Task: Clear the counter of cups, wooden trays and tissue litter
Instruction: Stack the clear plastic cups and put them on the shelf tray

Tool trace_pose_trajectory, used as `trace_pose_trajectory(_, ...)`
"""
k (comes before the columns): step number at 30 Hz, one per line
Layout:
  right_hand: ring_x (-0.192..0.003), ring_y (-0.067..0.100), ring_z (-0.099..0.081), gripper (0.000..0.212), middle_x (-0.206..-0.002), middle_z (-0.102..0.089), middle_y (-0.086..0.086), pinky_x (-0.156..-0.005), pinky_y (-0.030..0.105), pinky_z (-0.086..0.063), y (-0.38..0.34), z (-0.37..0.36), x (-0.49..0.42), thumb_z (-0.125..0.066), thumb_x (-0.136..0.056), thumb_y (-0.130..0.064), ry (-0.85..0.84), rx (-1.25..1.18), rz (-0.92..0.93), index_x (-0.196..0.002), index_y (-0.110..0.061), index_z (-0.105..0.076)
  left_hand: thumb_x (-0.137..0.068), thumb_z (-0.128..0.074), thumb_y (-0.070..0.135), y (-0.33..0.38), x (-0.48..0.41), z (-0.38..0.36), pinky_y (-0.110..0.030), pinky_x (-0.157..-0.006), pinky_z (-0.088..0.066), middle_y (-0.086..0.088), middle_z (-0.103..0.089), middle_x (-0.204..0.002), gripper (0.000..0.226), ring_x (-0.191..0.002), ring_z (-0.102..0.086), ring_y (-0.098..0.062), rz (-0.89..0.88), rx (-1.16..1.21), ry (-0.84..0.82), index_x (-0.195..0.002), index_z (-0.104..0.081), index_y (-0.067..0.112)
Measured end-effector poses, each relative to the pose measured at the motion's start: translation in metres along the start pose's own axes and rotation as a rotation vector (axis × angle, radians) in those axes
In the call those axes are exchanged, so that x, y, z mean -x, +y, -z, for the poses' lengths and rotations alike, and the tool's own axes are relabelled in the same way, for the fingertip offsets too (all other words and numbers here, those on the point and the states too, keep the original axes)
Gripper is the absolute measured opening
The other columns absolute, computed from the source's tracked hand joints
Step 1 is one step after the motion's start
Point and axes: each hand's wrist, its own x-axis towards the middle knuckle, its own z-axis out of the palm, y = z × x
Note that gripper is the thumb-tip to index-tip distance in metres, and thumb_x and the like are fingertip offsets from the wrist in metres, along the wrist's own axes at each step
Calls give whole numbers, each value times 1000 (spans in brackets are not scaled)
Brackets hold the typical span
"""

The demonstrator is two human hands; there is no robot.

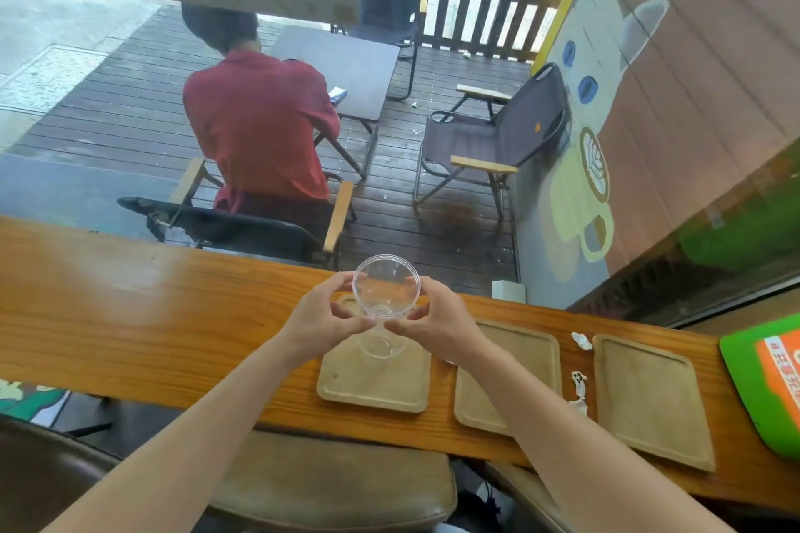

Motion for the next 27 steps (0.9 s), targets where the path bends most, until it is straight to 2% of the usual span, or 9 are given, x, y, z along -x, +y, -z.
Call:
trace_pose_trajectory(5,-82,13,-68,54,-115,-60,-7,-66,23,-59,7,-18,-1,-86,-75,-30,-3,25,-44,-121,-31,-58,-78,-82,27,-16,1,1,-35,-78,-62,6,-59,-126,66,-87,-69,-20,15,-10,-51,-136,-51,21)
trace_pose_trajectory(8,-82,13,-68,57,-115,-58,-8,-68,24,-59,15,-22,-3,-85,-75,-31,-4,39,-76,-125,-30,-57,-79,-82,28,-23,-3,-2,-35,-78,-62,6,-59,-126,66,-87,-69,-19,8,-31,-77,-136,-51,20)
trace_pose_trajectory(12,-84,15,-68,59,-115,-57,-6,-74,32,-60,26,-23,-5,-85,-75,-32,-3,51,-119,-127,-28,-57,-79,-82,30,-31,-11,-9,-26,-73,-60,8,-61,-121,65,-81,-69,-16,16,-59,-105,-135,-51,23)
trace_pose_trajectory(17,-91,10,-59,59,-114,-47,-12,-71,18,-50,42,-29,-7,-82,-75,-38,13,117,-123,-126,-34,-54,-76,-84,29,-39,-17,-20,-20,-68,-58,9,-54,-125,65,-80,-67,-14,-11,-116,-98,-133,-54,23)
trace_pose_trajectory(22,-97,9,-50,64,-110,-44,-16,-90,35,-53,55,-35,-9,-81,-73,-42,-2,129,-155,-129,-38,-51,-77,-83,29,-48,-19,-26,-10,-62,-52,17,-50,-117,64,-81,-64,-12,-3,-159,-107,-133,-52,27)
trace_pose_trajectory(24,-101,10,-49,62,-106,-41,-22,-93,37,-51,58,-39,-9,-81,-74,-40,-11,111,-151,-128,-37,-52,-78,-83,26,-51,-18,-29,-7,-61,-50,24,-50,-108,63,-80,-63,-11,6,-153,-111,-132,-52,30)
trace_pose_trajectory(27,-102,11,-50,61,-109,-44,-18,-93,35,-51,62,-45,-9,-81,-76,-36,-14,90,-155,-128,-34,-51,-79,-82,21,-55,-18,-32,-1,-65,-45,32,-48,-105,62,-88,-60,-5,2,-144,-116,-132,-51,32)
